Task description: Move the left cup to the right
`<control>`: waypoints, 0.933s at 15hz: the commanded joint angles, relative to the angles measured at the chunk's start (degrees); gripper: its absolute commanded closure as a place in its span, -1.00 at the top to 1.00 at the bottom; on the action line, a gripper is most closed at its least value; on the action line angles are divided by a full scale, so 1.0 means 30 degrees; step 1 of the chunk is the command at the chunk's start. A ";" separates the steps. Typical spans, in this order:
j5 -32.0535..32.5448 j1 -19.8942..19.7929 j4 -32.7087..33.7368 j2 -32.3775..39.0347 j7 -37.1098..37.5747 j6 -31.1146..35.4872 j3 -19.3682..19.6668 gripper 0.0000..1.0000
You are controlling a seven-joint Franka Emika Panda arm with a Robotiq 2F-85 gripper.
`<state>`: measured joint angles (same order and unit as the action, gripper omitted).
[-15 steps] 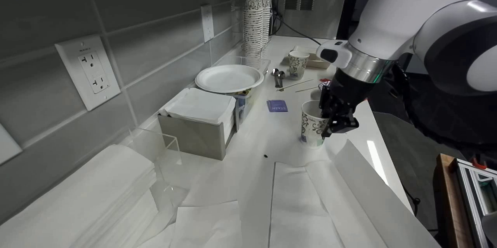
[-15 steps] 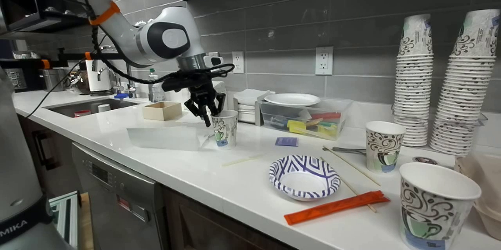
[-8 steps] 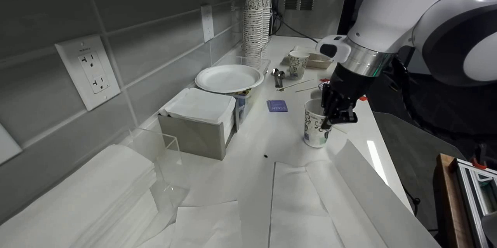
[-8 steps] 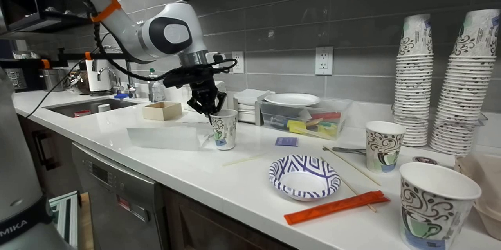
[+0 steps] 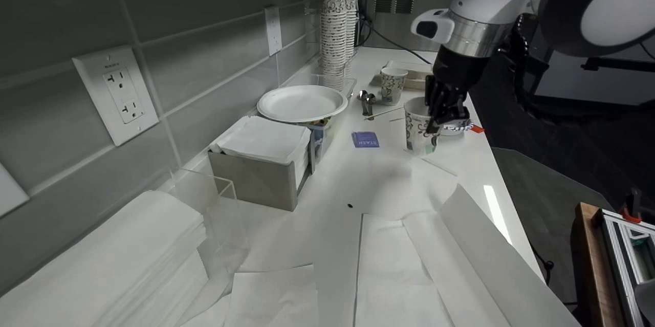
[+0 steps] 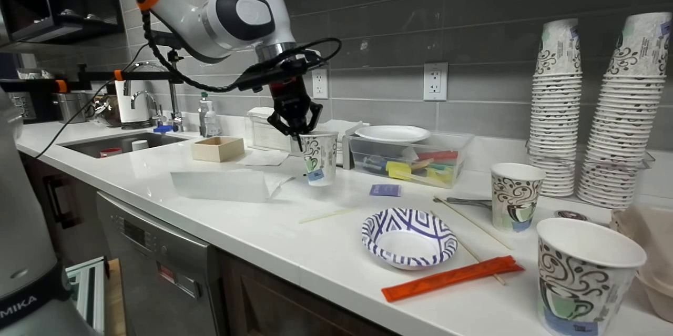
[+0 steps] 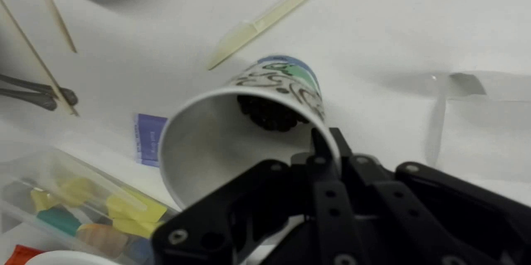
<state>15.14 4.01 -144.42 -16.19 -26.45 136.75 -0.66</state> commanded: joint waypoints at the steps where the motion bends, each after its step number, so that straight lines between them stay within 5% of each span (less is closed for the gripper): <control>1: 0.0780 -0.0405 0.1802 0.1460 -0.0908 -0.0159 0.0448 -0.98; 14: 0.1253 -0.2162 0.7393 0.6256 -0.1625 -0.0197 0.1564 -0.98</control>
<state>18.46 -1.16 -126.15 -0.82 -30.61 136.84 3.50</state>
